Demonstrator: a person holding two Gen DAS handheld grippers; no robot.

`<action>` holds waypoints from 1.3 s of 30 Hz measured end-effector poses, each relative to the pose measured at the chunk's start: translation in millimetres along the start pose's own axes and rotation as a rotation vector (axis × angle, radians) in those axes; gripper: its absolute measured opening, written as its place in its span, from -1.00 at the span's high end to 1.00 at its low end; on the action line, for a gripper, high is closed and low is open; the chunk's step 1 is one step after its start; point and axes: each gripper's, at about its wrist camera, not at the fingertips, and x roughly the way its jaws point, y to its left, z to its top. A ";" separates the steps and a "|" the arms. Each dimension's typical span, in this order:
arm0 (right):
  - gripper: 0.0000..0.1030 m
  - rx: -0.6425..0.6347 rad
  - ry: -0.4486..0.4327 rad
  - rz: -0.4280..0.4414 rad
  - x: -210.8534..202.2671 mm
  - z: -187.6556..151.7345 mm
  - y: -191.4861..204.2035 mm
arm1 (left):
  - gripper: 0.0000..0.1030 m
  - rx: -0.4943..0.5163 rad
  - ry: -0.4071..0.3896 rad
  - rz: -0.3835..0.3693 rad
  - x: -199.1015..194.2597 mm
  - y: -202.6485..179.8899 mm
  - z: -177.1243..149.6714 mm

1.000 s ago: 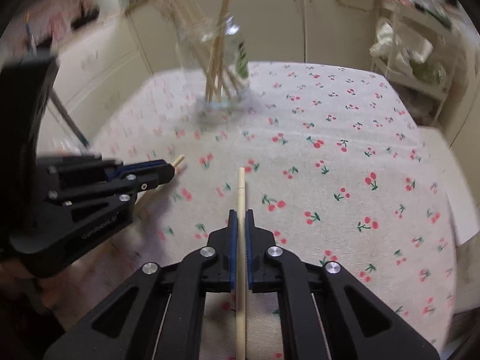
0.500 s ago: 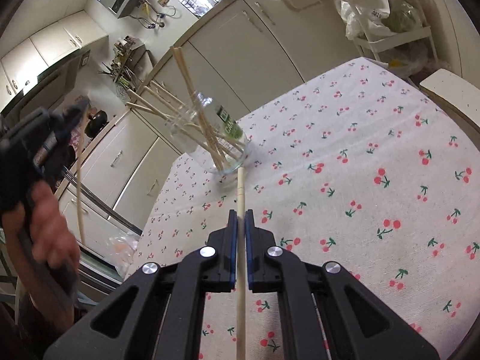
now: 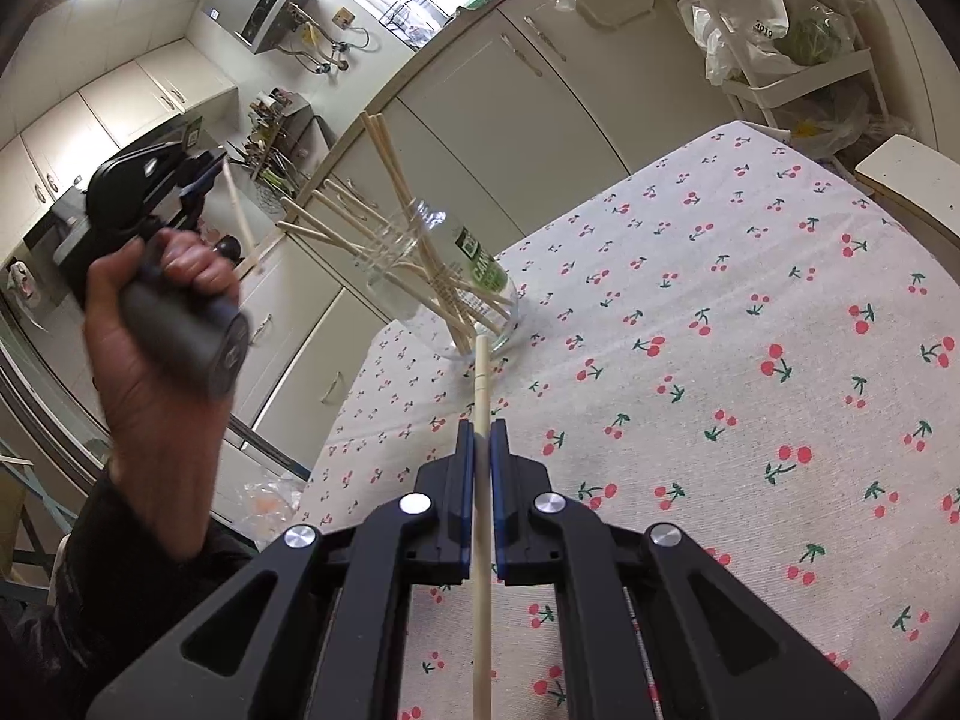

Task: Organize utensils
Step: 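Lift the held sticks and carry both tools over the glass jar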

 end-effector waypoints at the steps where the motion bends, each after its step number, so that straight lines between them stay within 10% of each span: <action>1: 0.88 0.001 -0.001 0.002 -0.6 -0.1 -0.7 | 0.91 0.003 -0.011 0.001 2.5 -1.4 -0.9; 21: 0.88 0.016 -0.007 0.043 -1.5 -0.3 -3.9 | 0.91 0.198 -0.195 0.076 34.4 -28.1 -42.5; 39: 0.88 0.020 -0.007 0.046 -1.2 -0.4 -3.6 | 0.91 0.269 -0.120 0.088 28.6 -12.0 -72.6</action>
